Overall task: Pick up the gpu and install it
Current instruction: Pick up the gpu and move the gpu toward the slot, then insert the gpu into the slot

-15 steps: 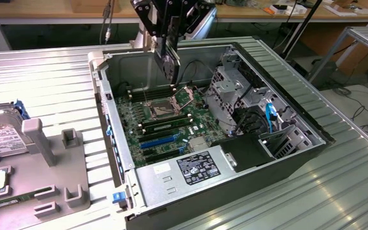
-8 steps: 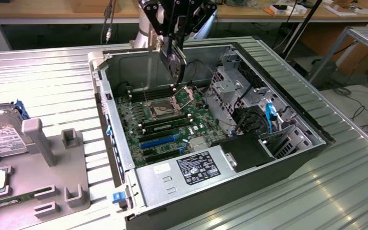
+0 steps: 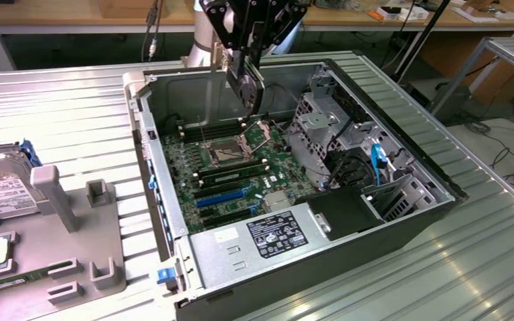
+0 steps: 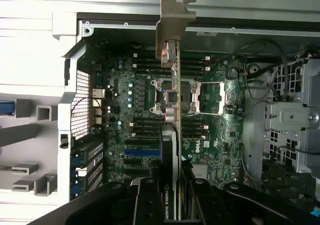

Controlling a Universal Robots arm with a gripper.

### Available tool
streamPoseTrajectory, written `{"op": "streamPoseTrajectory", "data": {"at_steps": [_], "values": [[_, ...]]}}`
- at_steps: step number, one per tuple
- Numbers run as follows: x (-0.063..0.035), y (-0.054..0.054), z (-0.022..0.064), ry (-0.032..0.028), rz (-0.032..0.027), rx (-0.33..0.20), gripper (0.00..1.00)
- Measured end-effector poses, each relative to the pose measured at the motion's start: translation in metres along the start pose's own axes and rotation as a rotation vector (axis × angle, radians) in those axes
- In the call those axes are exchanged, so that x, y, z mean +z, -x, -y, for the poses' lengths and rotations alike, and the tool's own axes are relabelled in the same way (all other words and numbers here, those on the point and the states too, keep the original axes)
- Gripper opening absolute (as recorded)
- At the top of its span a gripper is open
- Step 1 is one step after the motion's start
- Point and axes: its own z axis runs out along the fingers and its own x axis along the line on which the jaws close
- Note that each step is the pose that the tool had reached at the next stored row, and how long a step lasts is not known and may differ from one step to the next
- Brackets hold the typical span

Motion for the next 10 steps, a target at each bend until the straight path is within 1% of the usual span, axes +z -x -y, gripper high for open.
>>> {"op": "streamPoseTrajectory", "data": {"at_steps": [10], "values": [[0.0000, 0.0000, 0.0000, 0.0000, 0.0000, 0.000, 0.27]]}}
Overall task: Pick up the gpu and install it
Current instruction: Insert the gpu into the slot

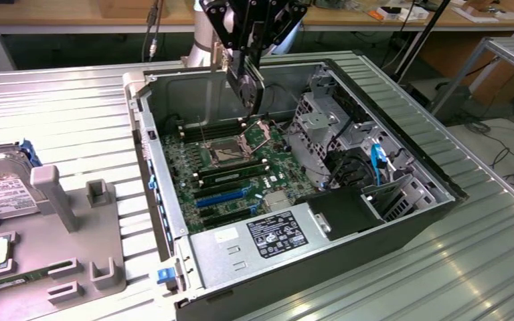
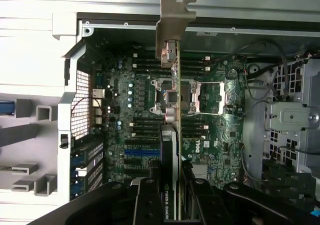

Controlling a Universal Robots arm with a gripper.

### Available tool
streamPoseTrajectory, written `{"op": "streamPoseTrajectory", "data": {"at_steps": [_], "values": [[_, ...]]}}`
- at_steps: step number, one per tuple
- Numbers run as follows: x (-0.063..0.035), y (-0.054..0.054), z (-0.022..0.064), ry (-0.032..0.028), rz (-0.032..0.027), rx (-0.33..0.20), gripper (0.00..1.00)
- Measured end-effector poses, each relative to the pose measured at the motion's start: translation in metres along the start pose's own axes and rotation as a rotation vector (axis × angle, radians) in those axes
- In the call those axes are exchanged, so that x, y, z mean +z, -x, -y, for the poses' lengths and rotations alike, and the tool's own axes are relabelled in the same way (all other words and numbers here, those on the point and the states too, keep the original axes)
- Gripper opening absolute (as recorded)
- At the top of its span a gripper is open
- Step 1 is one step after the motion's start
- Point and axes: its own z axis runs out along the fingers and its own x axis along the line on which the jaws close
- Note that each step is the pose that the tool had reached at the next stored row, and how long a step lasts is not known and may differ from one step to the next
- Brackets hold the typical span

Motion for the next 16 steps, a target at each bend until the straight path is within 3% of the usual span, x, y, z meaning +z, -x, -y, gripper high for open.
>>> {"op": "streamPoseTrajectory", "data": {"at_steps": [5, 16], "values": [[0.0000, 0.0000, 0.0000, 0.0001, -0.0003, -0.010, 0.27], [0.0000, 0.0000, 0.0000, 0.0013, -0.0054, -0.188, 0.27]]}}
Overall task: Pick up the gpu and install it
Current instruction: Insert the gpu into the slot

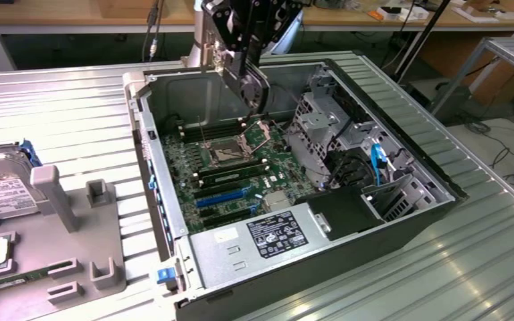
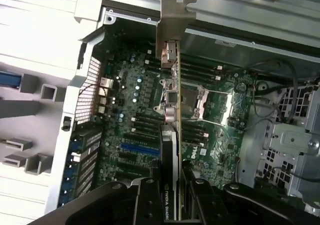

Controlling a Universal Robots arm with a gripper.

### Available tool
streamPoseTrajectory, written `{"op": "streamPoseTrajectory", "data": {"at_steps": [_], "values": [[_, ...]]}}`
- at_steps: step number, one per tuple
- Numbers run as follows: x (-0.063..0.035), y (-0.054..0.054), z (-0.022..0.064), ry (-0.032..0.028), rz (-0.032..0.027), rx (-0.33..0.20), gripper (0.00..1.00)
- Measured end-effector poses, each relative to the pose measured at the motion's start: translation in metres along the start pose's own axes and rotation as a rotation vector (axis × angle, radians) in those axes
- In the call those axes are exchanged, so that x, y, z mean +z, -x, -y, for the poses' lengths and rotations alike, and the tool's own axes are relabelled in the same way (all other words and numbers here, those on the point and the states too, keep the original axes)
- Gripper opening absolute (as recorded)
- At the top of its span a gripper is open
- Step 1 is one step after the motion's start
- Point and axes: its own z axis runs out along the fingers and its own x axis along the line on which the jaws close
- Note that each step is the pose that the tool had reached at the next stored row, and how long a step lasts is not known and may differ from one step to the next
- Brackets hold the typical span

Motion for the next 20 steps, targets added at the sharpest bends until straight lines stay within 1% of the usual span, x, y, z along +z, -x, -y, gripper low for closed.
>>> {"op": "streamPoseTrajectory", "data": {"at_steps": [4, 7, 14, 18, 20], "values": [[0.0000, 0.0000, 0.0000, 0.0004, -0.0019, -0.065, 0.27], [0.0000, 0.0000, 0.0000, 0.0009, -0.0038, -0.132, 0.27], [0.0000, 0.0000, 0.0000, 0.0016, -0.0069, -0.238, 0.27], [0.0000, 0.0000, 0.0000, 0.0021, -0.0094, -0.322, 0.27], [0.0000, 0.0000, 0.0000, 0.0023, -0.0102, -0.352, 0.27]]}}
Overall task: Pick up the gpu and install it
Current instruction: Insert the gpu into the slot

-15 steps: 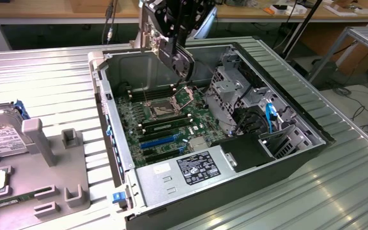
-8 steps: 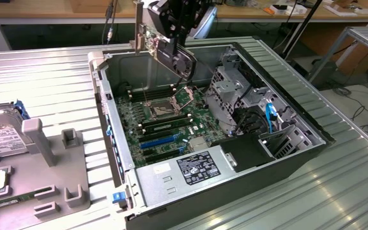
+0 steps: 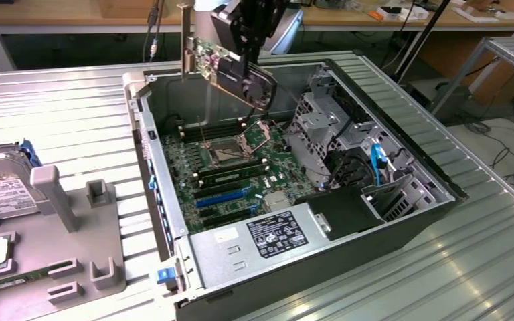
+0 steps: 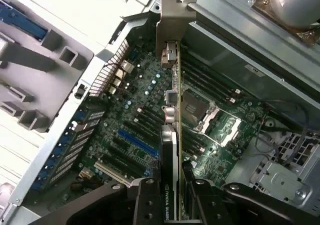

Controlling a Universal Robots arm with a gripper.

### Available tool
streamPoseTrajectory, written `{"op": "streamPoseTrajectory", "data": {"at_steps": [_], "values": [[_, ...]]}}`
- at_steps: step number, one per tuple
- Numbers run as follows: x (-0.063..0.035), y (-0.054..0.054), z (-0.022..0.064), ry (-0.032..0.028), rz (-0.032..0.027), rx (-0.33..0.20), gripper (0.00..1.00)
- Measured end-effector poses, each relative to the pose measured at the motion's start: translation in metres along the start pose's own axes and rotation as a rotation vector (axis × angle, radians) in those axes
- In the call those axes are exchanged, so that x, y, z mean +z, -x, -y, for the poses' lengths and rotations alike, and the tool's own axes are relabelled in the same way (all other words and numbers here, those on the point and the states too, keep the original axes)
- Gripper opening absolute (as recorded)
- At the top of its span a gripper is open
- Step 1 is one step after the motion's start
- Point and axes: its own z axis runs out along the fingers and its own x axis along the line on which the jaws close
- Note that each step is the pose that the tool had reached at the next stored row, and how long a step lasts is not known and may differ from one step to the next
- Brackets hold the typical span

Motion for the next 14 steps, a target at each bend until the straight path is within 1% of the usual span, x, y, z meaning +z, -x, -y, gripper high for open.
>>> {"op": "streamPoseTrajectory", "data": {"at_steps": [7, 12, 14], "values": [[0.0000, 0.0000, 0.0000, 0.0009, -0.0036, -0.126, 0.27], [0.0000, 0.0000, 0.0000, 0.0016, -0.0066, -0.231, 0.27], [0.0000, 0.0000, 0.0000, 0.0017, -0.0077, -0.265, 0.27]]}}
